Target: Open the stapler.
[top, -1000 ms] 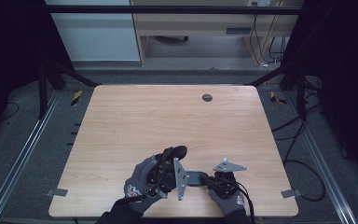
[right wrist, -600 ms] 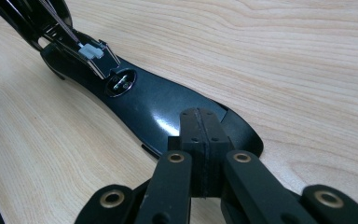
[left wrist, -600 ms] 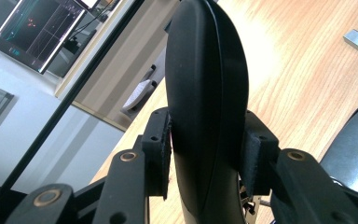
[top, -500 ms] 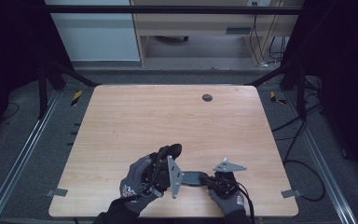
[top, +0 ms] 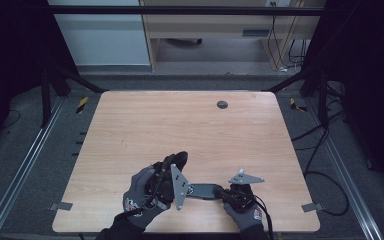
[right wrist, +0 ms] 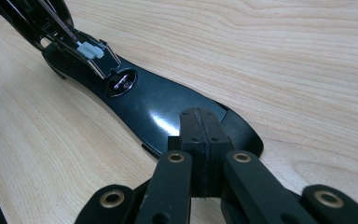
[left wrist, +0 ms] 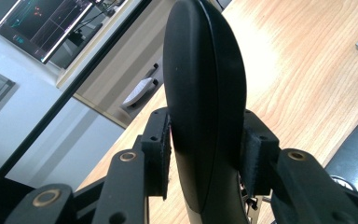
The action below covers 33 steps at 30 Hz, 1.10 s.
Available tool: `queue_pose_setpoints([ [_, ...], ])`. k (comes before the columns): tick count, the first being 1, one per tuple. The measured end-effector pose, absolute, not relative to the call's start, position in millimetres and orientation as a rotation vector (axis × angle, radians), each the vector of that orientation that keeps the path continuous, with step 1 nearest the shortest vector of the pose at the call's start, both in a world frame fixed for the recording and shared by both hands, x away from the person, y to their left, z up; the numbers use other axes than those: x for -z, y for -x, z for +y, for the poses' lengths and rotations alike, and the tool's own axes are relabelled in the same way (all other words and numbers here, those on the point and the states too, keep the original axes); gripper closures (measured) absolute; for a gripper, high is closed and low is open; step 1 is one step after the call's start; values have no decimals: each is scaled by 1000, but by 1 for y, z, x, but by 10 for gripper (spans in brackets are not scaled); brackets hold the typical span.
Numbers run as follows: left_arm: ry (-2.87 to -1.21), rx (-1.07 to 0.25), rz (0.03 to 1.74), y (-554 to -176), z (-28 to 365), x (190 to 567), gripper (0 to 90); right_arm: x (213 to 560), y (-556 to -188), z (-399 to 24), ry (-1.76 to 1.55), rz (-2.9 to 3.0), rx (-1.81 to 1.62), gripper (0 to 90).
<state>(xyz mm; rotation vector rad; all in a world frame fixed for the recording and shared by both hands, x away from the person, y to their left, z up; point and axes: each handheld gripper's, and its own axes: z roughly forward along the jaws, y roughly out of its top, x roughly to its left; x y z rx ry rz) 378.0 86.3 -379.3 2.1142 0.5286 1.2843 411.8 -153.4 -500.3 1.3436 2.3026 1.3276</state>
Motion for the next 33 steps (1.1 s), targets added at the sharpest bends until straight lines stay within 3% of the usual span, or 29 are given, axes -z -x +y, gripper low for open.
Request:
queue_pose_setpoints([
  [33, -2000, -1200, 674, -380, 131, 367, 582, 500, -411, -153, -1348, 2302, -1330, 900],
])
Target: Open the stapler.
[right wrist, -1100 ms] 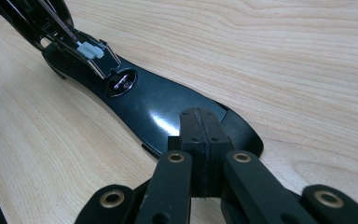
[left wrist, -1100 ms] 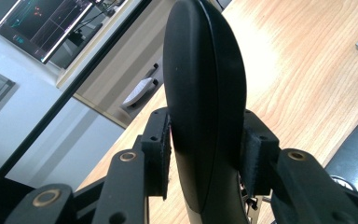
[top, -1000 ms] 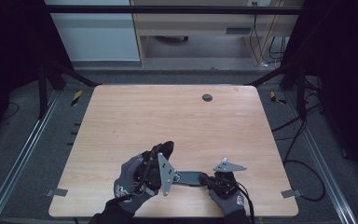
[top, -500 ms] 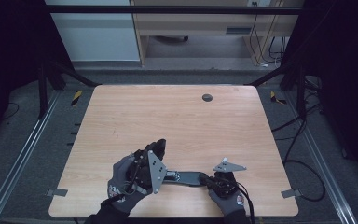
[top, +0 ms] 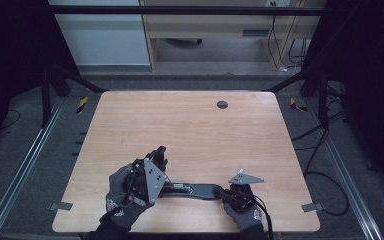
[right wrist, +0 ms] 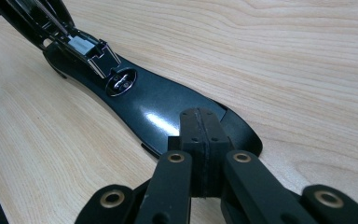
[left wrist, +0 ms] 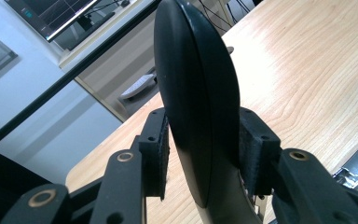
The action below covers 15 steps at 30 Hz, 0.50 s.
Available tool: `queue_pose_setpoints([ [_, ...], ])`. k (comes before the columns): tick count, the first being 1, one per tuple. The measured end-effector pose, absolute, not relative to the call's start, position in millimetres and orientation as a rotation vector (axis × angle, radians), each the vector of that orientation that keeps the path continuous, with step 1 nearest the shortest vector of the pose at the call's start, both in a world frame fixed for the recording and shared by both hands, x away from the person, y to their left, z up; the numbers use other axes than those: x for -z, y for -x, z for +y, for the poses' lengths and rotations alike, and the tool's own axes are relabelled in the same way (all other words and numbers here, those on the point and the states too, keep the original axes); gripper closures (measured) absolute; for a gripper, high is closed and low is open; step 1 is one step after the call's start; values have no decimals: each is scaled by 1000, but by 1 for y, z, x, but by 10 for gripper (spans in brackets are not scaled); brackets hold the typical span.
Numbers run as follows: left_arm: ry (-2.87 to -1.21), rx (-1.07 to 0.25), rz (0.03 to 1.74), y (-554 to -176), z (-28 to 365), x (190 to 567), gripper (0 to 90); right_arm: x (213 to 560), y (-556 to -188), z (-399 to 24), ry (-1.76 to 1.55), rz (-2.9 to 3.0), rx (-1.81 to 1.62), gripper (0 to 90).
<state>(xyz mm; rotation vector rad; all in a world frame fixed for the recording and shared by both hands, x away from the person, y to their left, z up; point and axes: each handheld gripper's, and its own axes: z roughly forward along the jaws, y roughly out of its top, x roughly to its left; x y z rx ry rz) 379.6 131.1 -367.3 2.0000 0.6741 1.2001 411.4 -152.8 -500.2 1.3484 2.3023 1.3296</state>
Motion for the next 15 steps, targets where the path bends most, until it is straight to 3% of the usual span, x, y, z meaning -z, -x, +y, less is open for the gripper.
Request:
queue_pose_setpoints([
  [15, -1962, -1164, 709, -381, 146, 366, 575, 500, -411, -152, -1351, 2301, -1328, 900],
])
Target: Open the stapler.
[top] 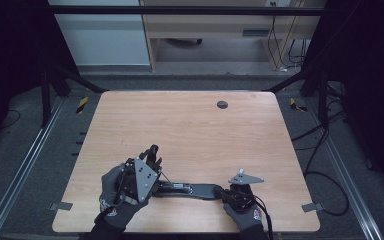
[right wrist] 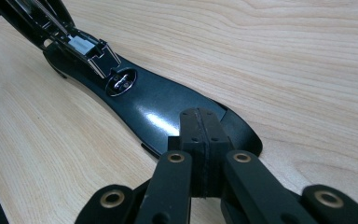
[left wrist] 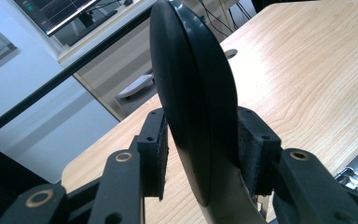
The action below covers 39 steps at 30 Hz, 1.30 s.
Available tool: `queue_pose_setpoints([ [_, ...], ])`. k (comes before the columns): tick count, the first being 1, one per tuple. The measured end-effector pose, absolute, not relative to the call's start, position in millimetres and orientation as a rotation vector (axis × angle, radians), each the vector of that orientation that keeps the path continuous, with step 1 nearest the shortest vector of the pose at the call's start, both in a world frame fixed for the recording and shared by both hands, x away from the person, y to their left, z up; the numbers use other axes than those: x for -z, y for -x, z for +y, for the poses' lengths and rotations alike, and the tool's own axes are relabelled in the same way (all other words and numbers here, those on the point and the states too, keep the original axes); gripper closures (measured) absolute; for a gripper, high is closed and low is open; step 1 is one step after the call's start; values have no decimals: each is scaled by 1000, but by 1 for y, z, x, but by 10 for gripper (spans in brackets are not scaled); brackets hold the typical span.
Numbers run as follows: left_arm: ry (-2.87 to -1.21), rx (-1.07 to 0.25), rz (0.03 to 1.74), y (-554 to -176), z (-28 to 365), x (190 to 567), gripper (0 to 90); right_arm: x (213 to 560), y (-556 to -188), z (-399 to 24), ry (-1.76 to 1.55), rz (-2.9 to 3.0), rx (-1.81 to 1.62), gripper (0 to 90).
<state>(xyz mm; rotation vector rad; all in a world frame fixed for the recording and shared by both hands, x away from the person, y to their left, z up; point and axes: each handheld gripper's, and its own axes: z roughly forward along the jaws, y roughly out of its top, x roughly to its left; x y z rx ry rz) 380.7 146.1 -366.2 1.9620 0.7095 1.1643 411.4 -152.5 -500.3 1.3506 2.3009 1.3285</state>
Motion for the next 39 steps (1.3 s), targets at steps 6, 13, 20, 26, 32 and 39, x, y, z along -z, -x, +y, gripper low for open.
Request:
queue_pose_setpoints([
  [6, -1951, -1153, 713, -382, 151, 366, 572, 500, -411, -152, -1348, 2303, -1327, 900],
  [13, -1937, -1145, 727, -382, 158, 366, 567, 500, -411, -152, -1347, 2304, -1326, 900],
  [20, -1919, -1141, 745, -381, 166, 366, 560, 500, -411, -152, -1347, 2304, -1325, 900],
  [26, -1911, -1138, 755, -382, 171, 367, 556, 500, -411, -152, -1340, 2305, -1325, 900],
  [32, -1902, -1136, 763, -382, 175, 367, 552, 500, -411, -152, -1339, 2305, -1325, 900],
  [39, -1882, -1106, 840, -383, 191, 367, 542, 500, -411, -152, -1341, 2303, -1325, 900],
])
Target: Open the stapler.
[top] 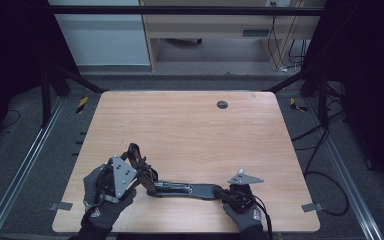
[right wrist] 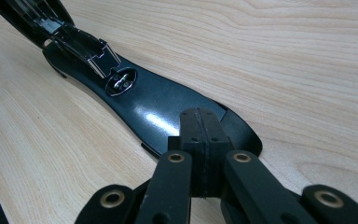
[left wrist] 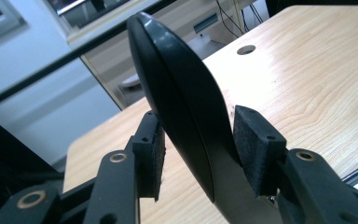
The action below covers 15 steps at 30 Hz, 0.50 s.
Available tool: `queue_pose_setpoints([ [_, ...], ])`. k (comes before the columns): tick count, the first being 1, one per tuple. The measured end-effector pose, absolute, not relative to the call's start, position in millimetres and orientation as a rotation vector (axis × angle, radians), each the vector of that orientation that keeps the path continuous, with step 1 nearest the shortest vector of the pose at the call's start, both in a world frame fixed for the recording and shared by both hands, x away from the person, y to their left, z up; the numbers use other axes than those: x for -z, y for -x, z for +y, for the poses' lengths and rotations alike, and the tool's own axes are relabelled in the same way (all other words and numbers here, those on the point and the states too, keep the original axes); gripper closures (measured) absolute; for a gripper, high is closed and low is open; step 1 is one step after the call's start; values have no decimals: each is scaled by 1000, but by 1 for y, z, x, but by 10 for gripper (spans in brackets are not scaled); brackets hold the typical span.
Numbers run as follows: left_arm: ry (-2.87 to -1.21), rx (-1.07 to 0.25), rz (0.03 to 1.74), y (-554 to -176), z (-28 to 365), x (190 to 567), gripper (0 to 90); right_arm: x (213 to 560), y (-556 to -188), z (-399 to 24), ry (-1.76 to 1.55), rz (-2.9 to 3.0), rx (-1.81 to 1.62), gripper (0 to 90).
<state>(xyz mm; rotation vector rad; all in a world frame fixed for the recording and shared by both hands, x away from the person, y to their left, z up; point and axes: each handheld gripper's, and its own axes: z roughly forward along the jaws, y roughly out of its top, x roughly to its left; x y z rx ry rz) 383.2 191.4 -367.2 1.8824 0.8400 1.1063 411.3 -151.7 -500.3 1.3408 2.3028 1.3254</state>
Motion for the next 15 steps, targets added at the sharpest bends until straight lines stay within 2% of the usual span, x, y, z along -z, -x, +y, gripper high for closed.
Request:
queue_pose_setpoints([
  [6, -1840, -1045, 896, -382, 215, 372, 525, 500, -411, -152, -1343, 2304, -1329, 900],
  [15, -1820, -1031, 926, -382, 223, 375, 514, 500, -411, -152, -1340, 2304, -1329, 900],
])
